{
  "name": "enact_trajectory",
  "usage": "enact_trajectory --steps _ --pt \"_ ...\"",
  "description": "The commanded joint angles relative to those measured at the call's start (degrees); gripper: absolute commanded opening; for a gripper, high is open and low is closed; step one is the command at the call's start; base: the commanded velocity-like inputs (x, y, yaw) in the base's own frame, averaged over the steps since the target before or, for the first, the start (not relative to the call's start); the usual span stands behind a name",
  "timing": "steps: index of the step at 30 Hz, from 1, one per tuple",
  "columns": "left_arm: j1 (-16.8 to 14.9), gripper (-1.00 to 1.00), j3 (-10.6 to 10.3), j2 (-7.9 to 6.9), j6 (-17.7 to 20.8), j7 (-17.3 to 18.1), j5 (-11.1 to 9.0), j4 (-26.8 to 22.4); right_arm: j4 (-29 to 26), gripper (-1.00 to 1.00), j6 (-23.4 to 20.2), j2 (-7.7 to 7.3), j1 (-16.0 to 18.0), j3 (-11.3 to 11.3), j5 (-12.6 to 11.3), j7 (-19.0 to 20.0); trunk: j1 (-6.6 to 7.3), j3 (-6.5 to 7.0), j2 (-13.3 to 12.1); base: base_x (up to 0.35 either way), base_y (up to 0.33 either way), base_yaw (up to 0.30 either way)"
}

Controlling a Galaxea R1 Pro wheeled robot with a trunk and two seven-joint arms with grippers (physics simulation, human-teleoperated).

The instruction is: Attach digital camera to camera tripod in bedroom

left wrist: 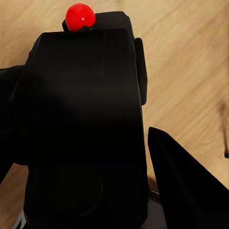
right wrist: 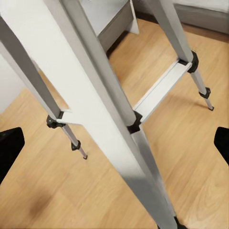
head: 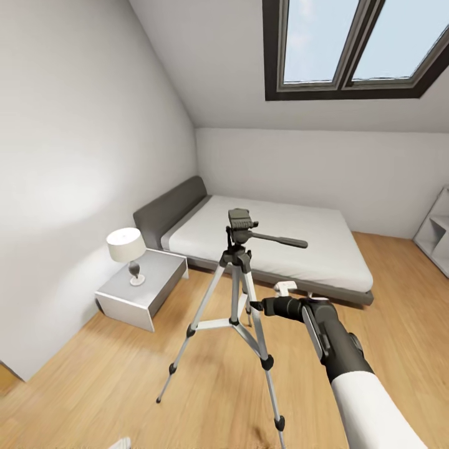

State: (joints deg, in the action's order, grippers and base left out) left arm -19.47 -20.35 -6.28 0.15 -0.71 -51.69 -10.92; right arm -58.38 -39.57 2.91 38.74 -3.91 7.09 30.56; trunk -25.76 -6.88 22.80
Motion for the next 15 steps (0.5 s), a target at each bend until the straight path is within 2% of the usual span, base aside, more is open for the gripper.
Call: enact_trajectory --steps 1,12,15 --pt "-0.04 -1.0 -0.47 -0.05 0.02 -0.08 -0.43 -0.07 -0.17 1.0 -0.19 0.08 0.05 -0.23 0.59 0.55 -0.03 -0.22 0.13 0.0 0.0 0.0" --pt "-0.04 -1.0 -0.48 -0.1 -0.03 -0.08 -0.43 -0.07 -0.86 1.0 0.5 0.29 0.06 -0.03 0.49 0.56 -0.03 -1.23 0.13 0.0 0.0 0.0" --pt "-0.04 -1.0 -0.48 -0.11 -0.03 -0.08 -0.43 -0.07 -0.91 1.0 0.48 0.55 0.05 0.93 0.48 0.56 -0.03 -1.5 0.13 0.0 0.0 0.0"
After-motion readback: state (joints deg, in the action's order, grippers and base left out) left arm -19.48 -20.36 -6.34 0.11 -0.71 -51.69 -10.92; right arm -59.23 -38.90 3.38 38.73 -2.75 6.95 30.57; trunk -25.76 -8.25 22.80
